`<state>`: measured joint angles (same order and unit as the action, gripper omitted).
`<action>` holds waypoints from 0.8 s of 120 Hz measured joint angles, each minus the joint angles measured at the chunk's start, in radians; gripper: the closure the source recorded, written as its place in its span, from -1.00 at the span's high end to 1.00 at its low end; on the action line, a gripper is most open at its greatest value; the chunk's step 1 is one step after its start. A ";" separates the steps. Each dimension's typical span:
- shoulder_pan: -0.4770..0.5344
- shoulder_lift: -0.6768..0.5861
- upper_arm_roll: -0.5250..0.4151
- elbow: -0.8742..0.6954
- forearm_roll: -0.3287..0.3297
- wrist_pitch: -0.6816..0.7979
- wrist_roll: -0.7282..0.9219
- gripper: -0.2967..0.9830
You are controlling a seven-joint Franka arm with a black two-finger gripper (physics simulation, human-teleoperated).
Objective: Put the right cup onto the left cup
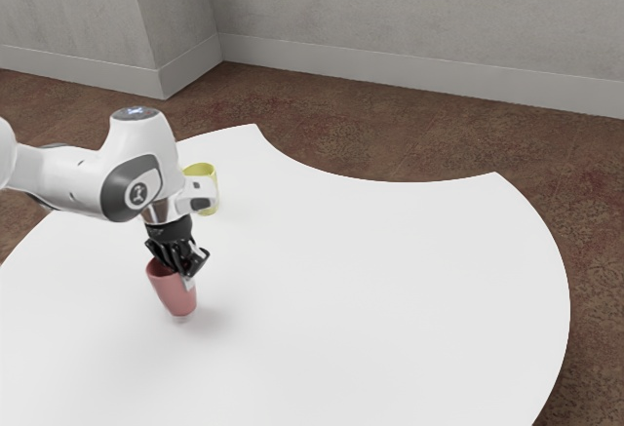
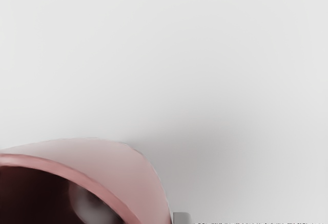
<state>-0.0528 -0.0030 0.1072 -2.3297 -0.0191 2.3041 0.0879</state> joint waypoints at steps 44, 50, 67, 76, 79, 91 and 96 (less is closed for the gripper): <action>-0.001 -0.065 0.088 0.321 0.025 -0.316 -0.002 -0.69; 0.012 -0.060 0.103 0.363 0.030 -0.354 -0.002 -0.69; 0.038 0.006 0.124 0.528 0.035 -0.431 0.003 -0.69; 0.060 0.077 0.121 0.639 0.033 -0.457 0.006 -0.69; 0.059 0.102 0.122 0.670 0.032 -0.463 0.007 -0.69; 0.020 0.206 0.123 0.814 0.029 -0.488 0.012 -0.69; 0.014 0.259 0.124 0.876 0.027 -0.501 0.015 -0.69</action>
<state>-0.0390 0.2560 0.2317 -1.4535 0.0082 1.8033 0.1028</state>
